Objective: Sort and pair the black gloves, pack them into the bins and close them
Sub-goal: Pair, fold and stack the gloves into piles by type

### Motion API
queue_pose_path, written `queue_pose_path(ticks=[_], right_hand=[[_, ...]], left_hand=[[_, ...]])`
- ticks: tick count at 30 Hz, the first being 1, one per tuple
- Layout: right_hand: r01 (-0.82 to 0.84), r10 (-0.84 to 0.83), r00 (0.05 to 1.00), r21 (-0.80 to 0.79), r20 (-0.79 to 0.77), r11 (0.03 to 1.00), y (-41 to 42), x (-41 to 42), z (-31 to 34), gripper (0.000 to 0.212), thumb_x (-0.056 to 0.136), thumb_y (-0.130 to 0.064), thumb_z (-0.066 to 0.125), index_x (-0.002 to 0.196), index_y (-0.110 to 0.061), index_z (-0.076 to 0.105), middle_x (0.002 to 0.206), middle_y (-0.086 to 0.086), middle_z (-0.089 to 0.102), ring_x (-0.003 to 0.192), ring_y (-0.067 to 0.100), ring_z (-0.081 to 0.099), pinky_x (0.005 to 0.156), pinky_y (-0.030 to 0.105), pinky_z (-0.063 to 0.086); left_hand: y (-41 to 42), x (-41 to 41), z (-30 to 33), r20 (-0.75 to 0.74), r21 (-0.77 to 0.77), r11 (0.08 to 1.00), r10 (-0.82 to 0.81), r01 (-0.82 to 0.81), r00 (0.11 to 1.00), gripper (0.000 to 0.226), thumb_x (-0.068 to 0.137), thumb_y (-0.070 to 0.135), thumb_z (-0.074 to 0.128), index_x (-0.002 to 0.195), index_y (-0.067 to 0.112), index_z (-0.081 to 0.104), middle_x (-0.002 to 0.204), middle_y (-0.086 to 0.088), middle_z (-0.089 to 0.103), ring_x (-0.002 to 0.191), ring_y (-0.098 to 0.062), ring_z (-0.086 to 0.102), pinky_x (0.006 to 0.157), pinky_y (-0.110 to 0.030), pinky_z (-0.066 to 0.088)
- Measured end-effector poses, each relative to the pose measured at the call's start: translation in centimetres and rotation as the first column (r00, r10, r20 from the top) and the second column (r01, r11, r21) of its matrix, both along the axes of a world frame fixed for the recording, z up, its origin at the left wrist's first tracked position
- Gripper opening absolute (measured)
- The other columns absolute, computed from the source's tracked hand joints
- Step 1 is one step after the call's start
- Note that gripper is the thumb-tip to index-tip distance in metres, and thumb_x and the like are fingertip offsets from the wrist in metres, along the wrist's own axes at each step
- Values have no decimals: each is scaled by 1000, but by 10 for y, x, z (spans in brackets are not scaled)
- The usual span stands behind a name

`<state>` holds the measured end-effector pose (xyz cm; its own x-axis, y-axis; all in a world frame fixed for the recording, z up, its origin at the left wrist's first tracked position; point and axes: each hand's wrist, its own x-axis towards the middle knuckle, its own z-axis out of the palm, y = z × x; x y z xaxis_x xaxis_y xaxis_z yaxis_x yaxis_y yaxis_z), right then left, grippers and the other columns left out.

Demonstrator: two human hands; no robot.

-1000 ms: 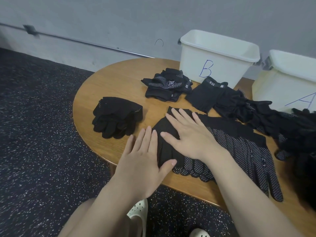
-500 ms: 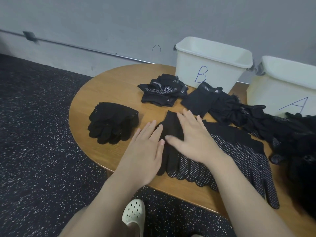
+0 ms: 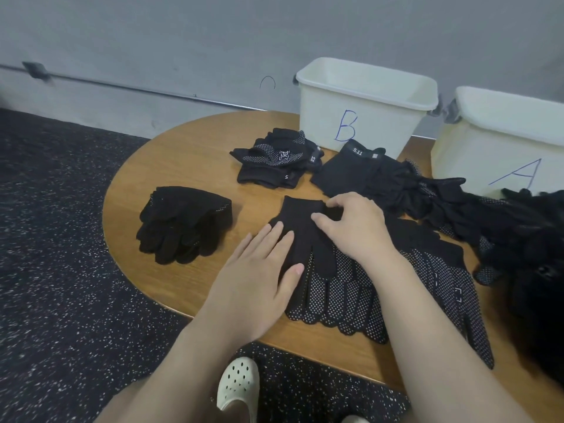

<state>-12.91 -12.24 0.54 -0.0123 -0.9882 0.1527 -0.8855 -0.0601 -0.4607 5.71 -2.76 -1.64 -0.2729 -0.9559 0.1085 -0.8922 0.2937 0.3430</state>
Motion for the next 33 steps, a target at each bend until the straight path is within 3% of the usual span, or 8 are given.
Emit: queue_pose_path(ticks=[5, 9, 15, 18, 20, 22, 28, 33], right_hand=[[40, -38, 999, -70, 31, 997, -3, 6, 1, 31, 93, -40, 72, 116, -20, 74, 122, -3, 69, 119, 21, 61, 125, 43, 17], [71, -51, 991, -160, 127, 985, -1, 13, 5, 14, 89, -37, 76, 96, -25, 74, 101, -10, 70, 103, 17, 64, 112, 42, 36], [39, -26, 982, -71, 185, 997, 1, 22, 5, 24, 88, -35, 78, 108, -22, 73, 77, -17, 58, 93, 16, 65, 105, 40, 41], [-14, 29, 988, -101, 152, 995, 4, 25, 7, 9, 91, -29, 75, 95, -24, 70, 69, -15, 55, 78, 15, 60, 96, 40, 47], [-39, 62, 982, -133, 176, 990, 9, 24, 8, 17, 92, -26, 74, 81, -23, 61, 71, -12, 56, 70, 10, 54, 79, 35, 48], [-73, 109, 969, -163, 223, 984, 14, 23, 10, 15, 92, -24, 73, 81, -19, 65, 81, -10, 60, 75, 4, 55, 73, 31, 47], [-197, 242, 929, -180, 280, 964, 36, 22, 14, 6, 93, -22, 73, 90, -27, 69, 91, -17, 70, 88, 0, 65, 82, 20, 51], [-259, 325, 902, -246, 284, 934, 56, 22, 16, 11, 92, -18, 73, 90, -28, 70, 93, -16, 70, 93, 0, 63, 81, 10, 47]], left_hand=[[0, -1, 0, 12, 4, 1000, 3, -3, 1000, 69, 103, 58, 12, 166, 30, 10, 173, 11, 4, 157, -1, -7, 128, -24, -5], [0, -1, 0, 14, -6, 1000, 3, -3, 1000, 70, 102, 58, 11, 166, 30, 11, 173, 11, 5, 158, -2, -5, 128, -24, -6], [-1, 0, -4, 3, -30, 1000, 8, -8, 1000, 67, 104, 57, 13, 166, 30, 15, 173, 11, 8, 157, -2, -4, 128, -25, -4], [-1, -1, -6, -8, -41, 999, 14, -15, 1000, 67, 104, 58, 13, 165, 29, 17, 173, 10, 10, 158, -3, -1, 128, -25, -4], [-1, -1, -7, -14, -51, 999, 18, -19, 1000, 67, 104, 58, 13, 165, 29, 18, 173, 9, 11, 158, -4, 0, 128, -25, -4], [-1, -1, -7, -27, -63, 998, 26, -27, 999, 66, 105, 57, 16, 165, 29, 20, 173, 8, 12, 158, -5, 2, 128, -26, -2], [3, 3, -2, -196, -60, 997, 39, -52, 980, 58, 107, 49, 40, 157, 21, 40, 167, 1, 33, 155, -12, 22, 129, -32, 15], [14, 22, 4, -389, -56, 981, 150, -186, 909, 35, 103, 32, 56, 134, 17, 63, 129, 5, 60, 125, -11, 47, 109, -28, 38]])
